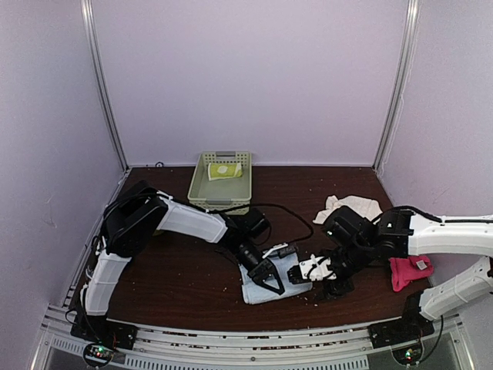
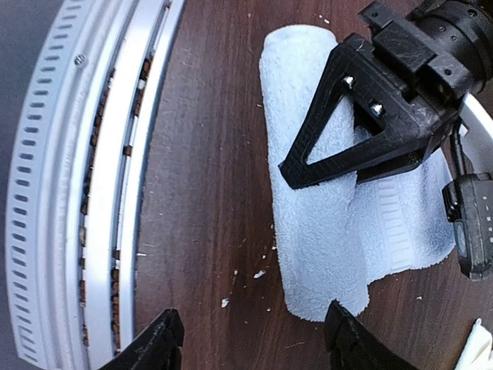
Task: Roll the towels
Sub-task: Roll the towel at the center of the board.
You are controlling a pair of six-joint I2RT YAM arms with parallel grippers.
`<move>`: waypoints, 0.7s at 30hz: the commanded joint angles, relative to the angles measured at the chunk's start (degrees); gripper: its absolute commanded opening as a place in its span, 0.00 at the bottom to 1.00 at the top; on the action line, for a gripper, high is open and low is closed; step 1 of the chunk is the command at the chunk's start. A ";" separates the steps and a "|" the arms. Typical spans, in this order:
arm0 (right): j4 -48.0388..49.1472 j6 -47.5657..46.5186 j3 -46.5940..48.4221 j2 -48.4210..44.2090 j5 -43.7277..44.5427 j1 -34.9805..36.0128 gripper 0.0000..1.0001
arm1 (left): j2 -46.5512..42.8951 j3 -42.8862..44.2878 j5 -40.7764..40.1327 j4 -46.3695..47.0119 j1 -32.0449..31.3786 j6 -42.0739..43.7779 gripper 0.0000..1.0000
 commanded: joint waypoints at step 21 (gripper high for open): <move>22.69 2.70 -2.20 18.81 19.86 7.32 0.80 | 0.50 -3.18 -1.87 2.54 0.51 -4.80 0.35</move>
